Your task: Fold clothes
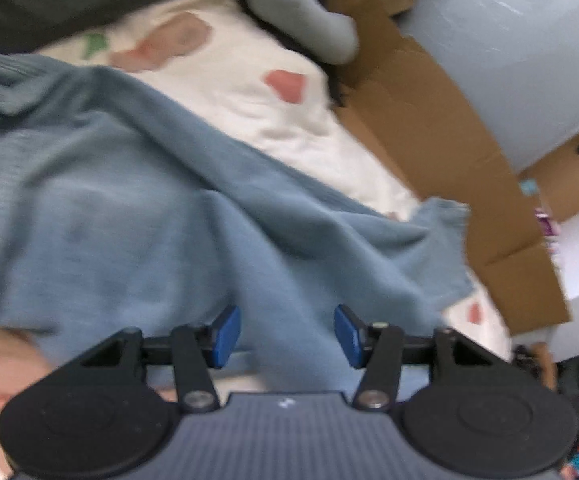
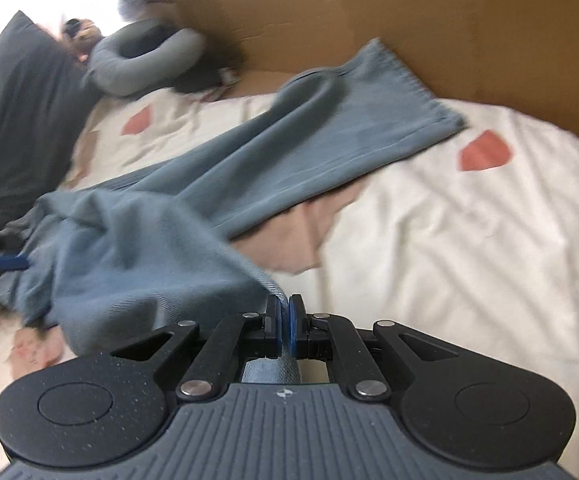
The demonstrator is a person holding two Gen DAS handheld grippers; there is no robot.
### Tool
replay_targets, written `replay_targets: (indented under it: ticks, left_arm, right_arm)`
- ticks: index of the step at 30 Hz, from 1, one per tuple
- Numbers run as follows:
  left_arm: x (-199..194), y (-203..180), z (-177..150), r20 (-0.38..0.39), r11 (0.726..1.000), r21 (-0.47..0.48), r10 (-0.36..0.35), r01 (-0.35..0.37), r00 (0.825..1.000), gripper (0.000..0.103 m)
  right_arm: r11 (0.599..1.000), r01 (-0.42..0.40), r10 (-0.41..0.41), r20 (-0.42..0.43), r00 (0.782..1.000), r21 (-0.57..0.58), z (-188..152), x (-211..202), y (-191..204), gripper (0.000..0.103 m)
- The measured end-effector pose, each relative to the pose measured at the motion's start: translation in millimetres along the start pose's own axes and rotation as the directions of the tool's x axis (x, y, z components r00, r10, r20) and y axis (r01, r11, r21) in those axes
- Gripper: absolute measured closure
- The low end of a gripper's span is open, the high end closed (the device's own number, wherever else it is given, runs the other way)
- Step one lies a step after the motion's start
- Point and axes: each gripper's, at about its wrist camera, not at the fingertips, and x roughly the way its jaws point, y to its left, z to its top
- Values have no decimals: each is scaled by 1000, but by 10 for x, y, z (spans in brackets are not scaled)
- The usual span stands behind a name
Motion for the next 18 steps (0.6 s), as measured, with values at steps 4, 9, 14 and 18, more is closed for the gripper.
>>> replay_targets:
  ticks: [4,9,14,18]
  left_arm:
    - [-90,287,58,-6,995,-9,100,-100,995,47]
    - [-253,534,257,12,978,5,208,-208,978,47]
    - [-548,853,621,81,952,-43,305,-303,949,45]
    - [-743,1120,999,129,926,-125,370,-355,920,44]
  right_arm:
    - [999,30,-29,10,1000,-36,77,-44,-84,102]
    - [996,61,-59,46,997,-64,203,-145,-74,102]
    - [995,86,-79,118,990,-56,421,-326,-83,102]
    - [993,117,-109,183,977,-31,627,-484,-121,103]
